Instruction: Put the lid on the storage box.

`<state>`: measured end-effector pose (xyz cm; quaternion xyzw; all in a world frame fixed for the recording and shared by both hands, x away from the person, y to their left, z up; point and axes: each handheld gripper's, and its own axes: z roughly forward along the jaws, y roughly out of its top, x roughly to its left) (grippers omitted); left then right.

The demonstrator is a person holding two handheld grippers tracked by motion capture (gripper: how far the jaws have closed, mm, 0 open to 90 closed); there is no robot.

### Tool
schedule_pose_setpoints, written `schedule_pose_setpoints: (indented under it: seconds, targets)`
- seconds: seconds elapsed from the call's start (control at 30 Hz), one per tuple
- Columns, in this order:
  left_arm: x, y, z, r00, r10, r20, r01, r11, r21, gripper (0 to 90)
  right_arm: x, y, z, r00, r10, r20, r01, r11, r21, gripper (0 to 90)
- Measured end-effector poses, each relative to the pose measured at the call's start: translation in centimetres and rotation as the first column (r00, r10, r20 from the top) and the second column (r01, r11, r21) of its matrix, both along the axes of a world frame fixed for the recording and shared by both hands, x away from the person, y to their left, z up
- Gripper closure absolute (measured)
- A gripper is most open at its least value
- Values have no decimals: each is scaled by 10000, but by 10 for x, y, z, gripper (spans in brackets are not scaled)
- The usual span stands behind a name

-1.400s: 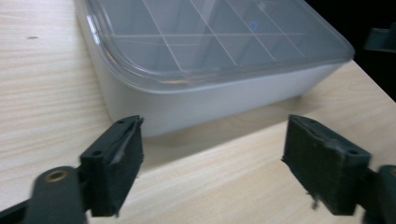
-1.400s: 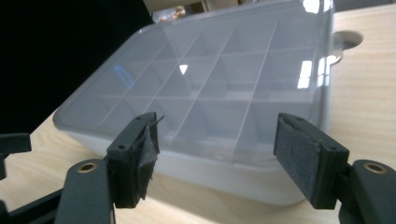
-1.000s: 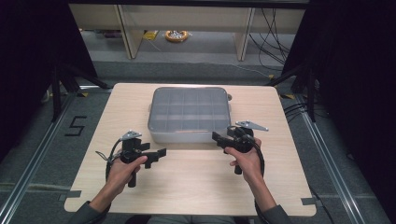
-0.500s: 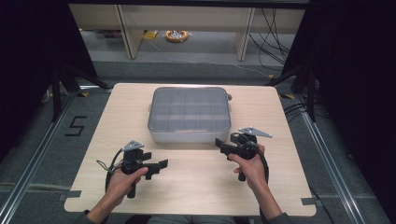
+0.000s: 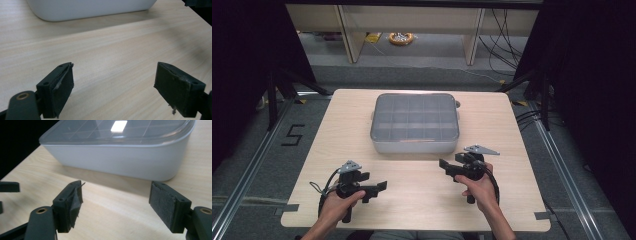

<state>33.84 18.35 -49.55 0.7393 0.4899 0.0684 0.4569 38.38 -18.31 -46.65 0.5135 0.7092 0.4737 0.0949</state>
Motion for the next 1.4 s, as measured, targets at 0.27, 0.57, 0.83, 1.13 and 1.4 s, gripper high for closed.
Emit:
schedule_pose_setpoints:
  seconds: [0.27,0.57,0.83,1.13,1.4]
  targets:
    - [-7,5,-1,9999,-130,-92,131,9998,122,150,-9,0,-8,10000,54,3,-54,9995,-311,274]
    - [-15,6,-4,9996,-181,-214,182,9998,59,150,-21,-1,-15,9989,317,-345,-325,9992,-241,272]
    - [-24,4,-3,9988,-406,-274,404,9992,-66,150,-34,-2,-18,9982,486,-358,-500,9980,-393,270]
    - [-32,3,-3,9977,-555,-394,555,9985,-19,150,-48,-4,-22,9967,604,-548,-619,9977,-269,269]
    - [-38,3,-3,9975,-580,-396,577,9983,-94,150,-57,-6,-25,9956,804,-480,-820,9961,-331,268]
